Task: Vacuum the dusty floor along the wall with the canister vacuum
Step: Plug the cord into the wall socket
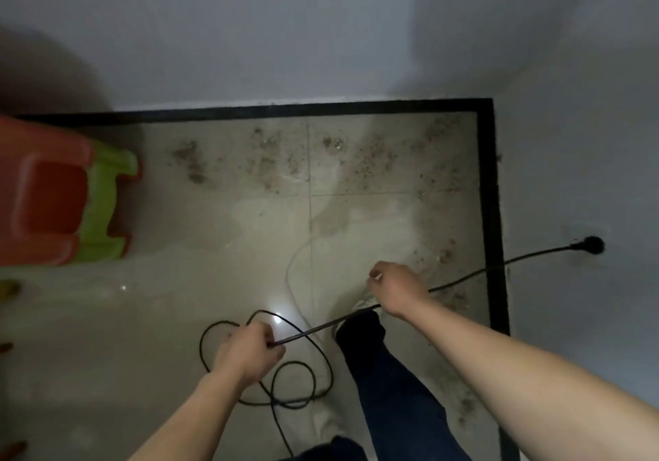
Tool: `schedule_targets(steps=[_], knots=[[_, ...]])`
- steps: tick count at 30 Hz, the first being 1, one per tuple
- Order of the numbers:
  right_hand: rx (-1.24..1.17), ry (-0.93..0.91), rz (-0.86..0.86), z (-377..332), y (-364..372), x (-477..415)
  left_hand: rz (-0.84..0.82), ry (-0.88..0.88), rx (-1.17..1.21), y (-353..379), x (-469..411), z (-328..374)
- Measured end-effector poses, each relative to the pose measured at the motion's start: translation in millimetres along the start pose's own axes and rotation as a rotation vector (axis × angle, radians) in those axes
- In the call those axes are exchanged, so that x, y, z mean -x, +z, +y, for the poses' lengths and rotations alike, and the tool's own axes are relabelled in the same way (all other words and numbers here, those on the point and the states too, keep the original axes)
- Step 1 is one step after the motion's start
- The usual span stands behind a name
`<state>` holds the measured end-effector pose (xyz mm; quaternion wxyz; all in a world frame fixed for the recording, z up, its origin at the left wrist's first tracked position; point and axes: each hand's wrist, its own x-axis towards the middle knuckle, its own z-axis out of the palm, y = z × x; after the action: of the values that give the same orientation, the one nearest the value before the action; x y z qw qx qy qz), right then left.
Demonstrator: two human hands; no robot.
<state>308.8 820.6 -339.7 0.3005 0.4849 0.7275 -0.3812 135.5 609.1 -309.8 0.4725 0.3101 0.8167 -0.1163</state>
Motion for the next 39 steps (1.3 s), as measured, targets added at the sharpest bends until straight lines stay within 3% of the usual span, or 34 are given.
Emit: schedule_targets(steps=[10,17,29,39], knots=[[0.458,-0.178,0.049,-24,112,70,0.092,0.011,0.201,138,65,-89],[0.538,-0.249,-0.041,-43,179,151,0.104,-0.057,0.360,201,143,-124],[0.655,-0.438,-0.070,-65,210,279,0.370,-0.307,0.663,231,307,-159],[0.754,-0.666,-0.201,-39,302,433,0.447,-0.520,0.792,352,505,-179]])
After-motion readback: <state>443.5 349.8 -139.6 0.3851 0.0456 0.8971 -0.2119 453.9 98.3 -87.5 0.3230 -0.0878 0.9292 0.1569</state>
